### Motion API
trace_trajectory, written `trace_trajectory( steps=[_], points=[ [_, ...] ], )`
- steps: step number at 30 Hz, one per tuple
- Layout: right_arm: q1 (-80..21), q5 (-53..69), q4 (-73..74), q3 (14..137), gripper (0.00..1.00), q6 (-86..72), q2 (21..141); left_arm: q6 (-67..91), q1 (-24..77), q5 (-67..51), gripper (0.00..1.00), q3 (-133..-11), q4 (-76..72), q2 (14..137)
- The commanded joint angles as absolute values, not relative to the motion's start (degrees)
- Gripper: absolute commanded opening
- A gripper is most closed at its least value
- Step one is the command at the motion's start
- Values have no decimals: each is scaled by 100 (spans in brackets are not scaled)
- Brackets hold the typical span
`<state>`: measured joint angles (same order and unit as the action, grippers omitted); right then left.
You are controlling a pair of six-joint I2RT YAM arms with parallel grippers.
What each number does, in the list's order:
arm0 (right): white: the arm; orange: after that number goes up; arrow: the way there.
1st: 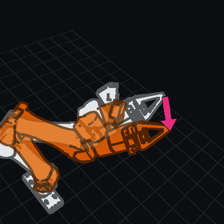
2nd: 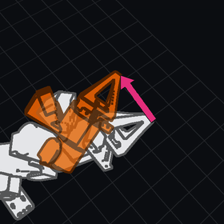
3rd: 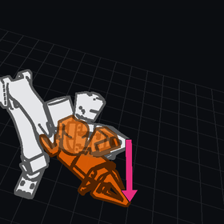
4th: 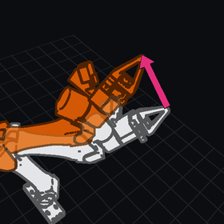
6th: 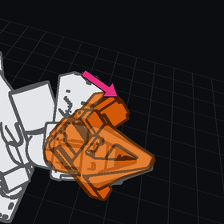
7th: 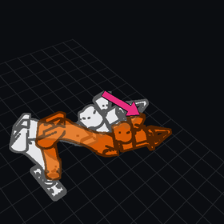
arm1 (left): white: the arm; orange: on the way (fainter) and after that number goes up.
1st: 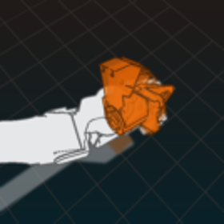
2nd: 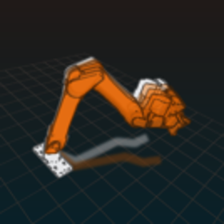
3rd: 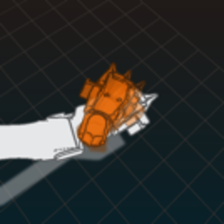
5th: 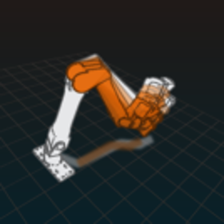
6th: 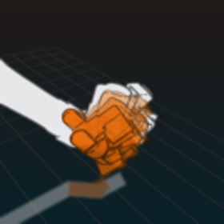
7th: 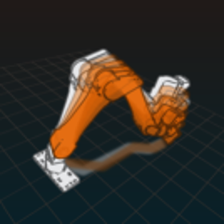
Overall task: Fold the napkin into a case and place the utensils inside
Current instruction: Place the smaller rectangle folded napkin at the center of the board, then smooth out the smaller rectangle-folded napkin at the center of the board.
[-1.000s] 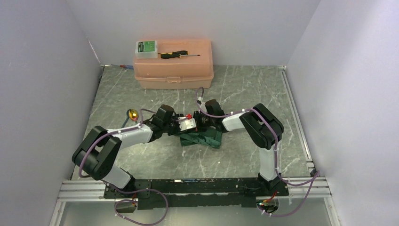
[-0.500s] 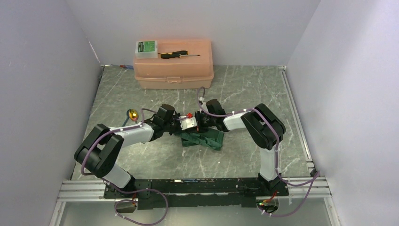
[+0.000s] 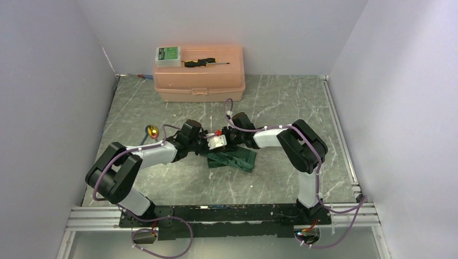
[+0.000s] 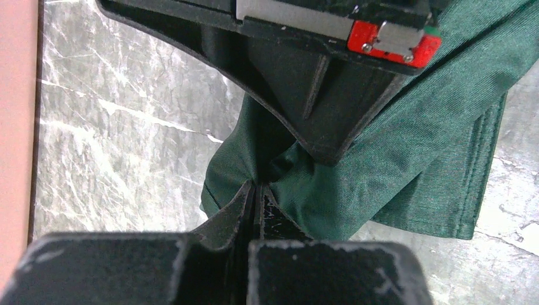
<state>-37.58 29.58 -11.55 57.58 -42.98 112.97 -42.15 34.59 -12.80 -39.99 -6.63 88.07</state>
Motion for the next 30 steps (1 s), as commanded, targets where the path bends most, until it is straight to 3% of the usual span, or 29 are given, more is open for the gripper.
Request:
trace_trajectory(
  steps=[1, 2, 3, 4, 7, 9, 11, 13, 15, 19, 25, 30],
  points=[
    [-3824, 2455, -721, 5704, 0, -4221, 11162, -4144, 3498, -1335, 6, -3965, -845, 8670],
    [-3823, 2474, -747, 5682, 0, -4227, 11171, -4146, 3498, -1304, 16, -3950, -836, 8666],
    [-3823, 2471, -755, 5659, 0, -4234, 11182, -4137, 3498, -1263, 37, -3935, -836, 8656],
    [-3827, 2483, -756, 5637, 0, -4228, 11192, -4119, 3496, -1233, 48, -3915, -847, 8655],
    [-3839, 2492, -765, 5567, 0, -4230, 11207, -4115, 3498, -1262, 70, -3920, -798, 8680],
    [-3834, 2487, -764, 5539, 0, -4225, 11199, -4103, 3499, -1288, 75, -3928, -810, 8707],
    [-3835, 2476, -769, 5520, 0, -4211, 11169, -4096, 3498, -1253, 68, -3941, -901, 8770],
    [-3840, 2463, -748, 5511, 0, -4193, 11146, -4099, 3498, -1206, 48, -3982, -995, 8823],
    [-3843, 2480, -717, 5511, 0, -4164, 11123, -4128, 3493, -1146, 35, -4036, -1026, 8892],
    [-3845, 2504, -668, 5497, 0, -4104, 11062, -4169, 3473, -1077, 27, -4094, -1072, 8964],
    [-3838, 2681, -476, 5643, 0, -3971, 10908, -4105, 3472, -1130, 5, -4081, -1125, 9018],
    [-3775, 3034, -539, 5794, 0, -4006, 10868, -4034, 3472, -1168, 3, -4146, -1116, 8951]
  ],
)
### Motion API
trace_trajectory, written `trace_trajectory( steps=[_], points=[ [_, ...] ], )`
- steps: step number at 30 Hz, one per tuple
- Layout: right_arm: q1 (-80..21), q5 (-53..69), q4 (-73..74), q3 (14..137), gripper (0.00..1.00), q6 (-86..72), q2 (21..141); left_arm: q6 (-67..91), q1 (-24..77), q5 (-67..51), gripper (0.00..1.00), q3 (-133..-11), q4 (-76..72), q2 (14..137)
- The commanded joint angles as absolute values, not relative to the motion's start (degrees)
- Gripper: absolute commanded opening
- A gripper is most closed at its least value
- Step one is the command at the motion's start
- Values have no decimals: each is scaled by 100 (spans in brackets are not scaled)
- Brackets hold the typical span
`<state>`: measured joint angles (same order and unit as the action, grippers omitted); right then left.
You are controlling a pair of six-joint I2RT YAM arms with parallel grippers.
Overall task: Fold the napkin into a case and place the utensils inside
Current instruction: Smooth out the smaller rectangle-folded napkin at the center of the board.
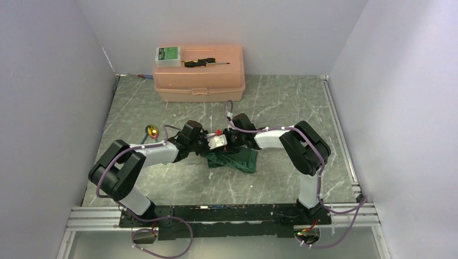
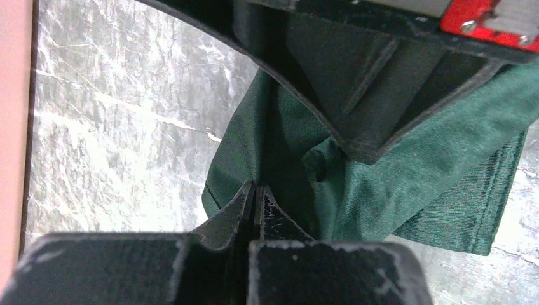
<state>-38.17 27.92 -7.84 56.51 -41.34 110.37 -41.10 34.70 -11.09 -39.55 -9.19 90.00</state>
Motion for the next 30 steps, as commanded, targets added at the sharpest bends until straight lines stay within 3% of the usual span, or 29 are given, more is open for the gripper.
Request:
trace_trajectory(
  steps=[1, 30],
  points=[
    [-3752, 3107, -541, 5834, 0, -4035, 10897, -3990, 3483, -1170, 3, -4187, -1099, 8929],
    [-3739, 2080, -84, 6189, 0, -3999, 11474, -3797, 3515, -1481, 3, -3985, -810, 8508]
  ],
)
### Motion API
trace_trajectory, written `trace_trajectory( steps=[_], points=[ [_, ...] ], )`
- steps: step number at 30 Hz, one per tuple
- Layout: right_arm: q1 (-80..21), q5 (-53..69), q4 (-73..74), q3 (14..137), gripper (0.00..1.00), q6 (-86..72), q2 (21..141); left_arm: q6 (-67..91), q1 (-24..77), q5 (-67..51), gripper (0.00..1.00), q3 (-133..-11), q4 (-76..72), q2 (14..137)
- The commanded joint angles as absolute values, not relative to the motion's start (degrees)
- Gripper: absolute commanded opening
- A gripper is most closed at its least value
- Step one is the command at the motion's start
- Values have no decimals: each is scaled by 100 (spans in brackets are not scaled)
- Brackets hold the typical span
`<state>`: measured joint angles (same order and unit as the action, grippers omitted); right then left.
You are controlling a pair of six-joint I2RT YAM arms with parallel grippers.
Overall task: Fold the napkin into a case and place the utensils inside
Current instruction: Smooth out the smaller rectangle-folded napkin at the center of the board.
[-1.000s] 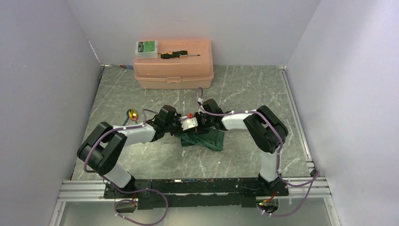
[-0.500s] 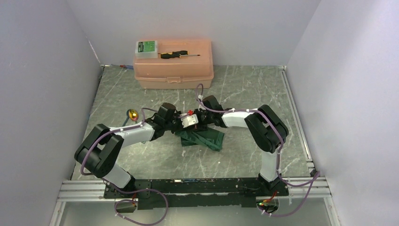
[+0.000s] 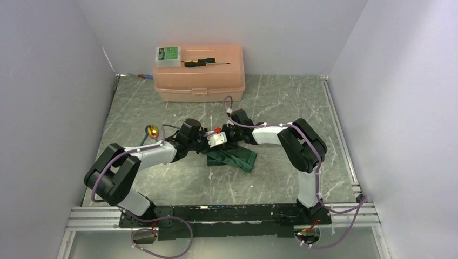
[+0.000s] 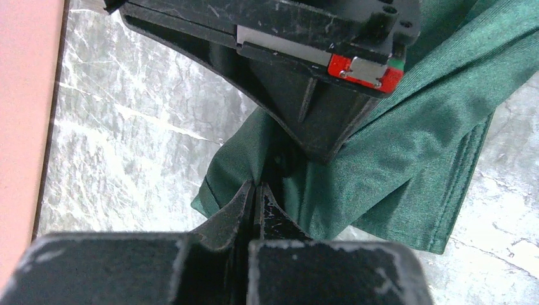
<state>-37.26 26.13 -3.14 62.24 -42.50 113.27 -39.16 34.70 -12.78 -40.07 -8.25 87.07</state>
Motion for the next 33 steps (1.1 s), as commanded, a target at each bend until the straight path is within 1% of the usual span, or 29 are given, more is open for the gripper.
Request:
trace_trajectory(
  steps=[1, 9, 12, 13, 15, 17, 19, 20, 23, 26, 28, 30, 33],
  points=[
    [-3755, 1956, -37, 6184, 0, -3958, 11503, -3800, 3516, -1483, 3, -3996, -829, 8503],
    [-3839, 1820, -26, 6130, 0, -3885, 11940, -3752, 3516, -1538, 4, -4110, -870, 8458],
    [-3832, 1816, -70, 5989, 0, -3897, 12029, -3707, 3511, -1519, 41, -4113, -723, 8408],
    [-3833, 1806, -86, 5945, 0, -3894, 12032, -3698, 3496, -1504, 47, -4113, -653, 8393],
    [-3832, 1802, -111, 5872, 0, -3895, 12037, -3704, 3462, -1525, 51, -4147, -451, 8343],
    [-3828, 1791, -102, 5838, 0, -3889, 12028, -3729, 3433, -1572, 48, -4193, -235, 8261],
    [-3808, 1791, -97, 5820, 0, -3870, 12017, -3736, 3412, -1639, 40, -4209, -99, 8192],
    [-3807, 1805, -90, 5819, 0, -3866, 12008, -3755, 3404, -1680, 38, -4210, -38, 8172],
    [-3792, 1812, -70, 5790, 0, -3838, 11968, -3904, 3401, -1768, 39, -4194, -9, 8195],
    [-3796, 1842, -77, 5739, 0, -3823, 11887, -4022, 3393, -1607, 41, -4124, -192, 8393],
    [-3799, 1875, -100, 5703, 0, -3823, 11841, -4042, 3388, -1469, 40, -4154, -382, 8523],
    [-3802, 1918, -134, 5671, 0, -3817, 11793, -4058, 3384, -1323, 36, -4157, -667, 8606],
    [-3800, 1985, -166, 5645, 0, -3807, 11749, -4131, 3377, -1143, 37, -4202, -892, 8729]
  ],
)
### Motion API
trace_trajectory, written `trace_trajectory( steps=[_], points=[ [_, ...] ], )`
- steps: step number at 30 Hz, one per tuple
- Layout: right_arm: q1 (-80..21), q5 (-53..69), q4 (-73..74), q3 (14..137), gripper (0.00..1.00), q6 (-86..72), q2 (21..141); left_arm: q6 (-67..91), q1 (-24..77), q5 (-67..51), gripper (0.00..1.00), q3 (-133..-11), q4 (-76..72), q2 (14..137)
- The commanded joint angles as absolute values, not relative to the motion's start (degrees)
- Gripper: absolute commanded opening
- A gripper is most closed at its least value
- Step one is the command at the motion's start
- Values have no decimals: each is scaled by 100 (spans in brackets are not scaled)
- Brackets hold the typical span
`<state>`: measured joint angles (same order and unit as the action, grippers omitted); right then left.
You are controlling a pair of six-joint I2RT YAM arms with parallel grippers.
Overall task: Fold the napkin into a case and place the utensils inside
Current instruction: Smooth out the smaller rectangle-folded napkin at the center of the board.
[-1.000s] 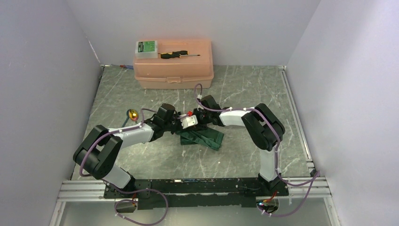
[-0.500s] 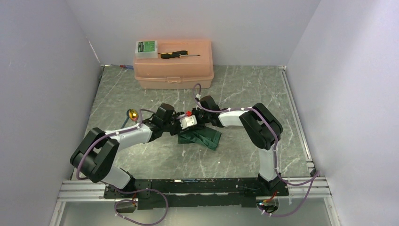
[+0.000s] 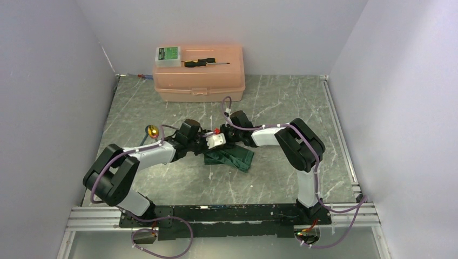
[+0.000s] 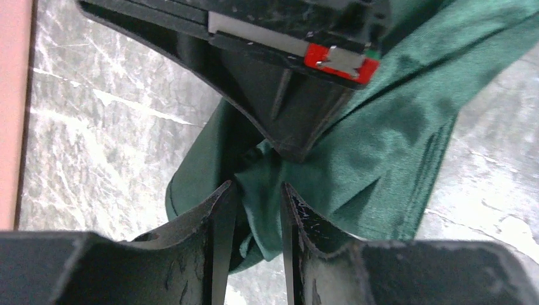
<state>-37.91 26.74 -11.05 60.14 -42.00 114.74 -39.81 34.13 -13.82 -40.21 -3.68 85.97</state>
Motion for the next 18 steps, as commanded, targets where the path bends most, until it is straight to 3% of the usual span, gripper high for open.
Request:
trace_trajectory(
  steps=[1, 18],
  points=[
    [-3805, 2012, -173, 5651, 0, -3786, 11731, -4192, 3375, -1117, 37, -4209, -919, 8757],
    [-3808, 2639, -443, 5627, 0, -3658, 11431, -4699, 3304, -980, 38, -4160, -1283, 9245]
  ],
)
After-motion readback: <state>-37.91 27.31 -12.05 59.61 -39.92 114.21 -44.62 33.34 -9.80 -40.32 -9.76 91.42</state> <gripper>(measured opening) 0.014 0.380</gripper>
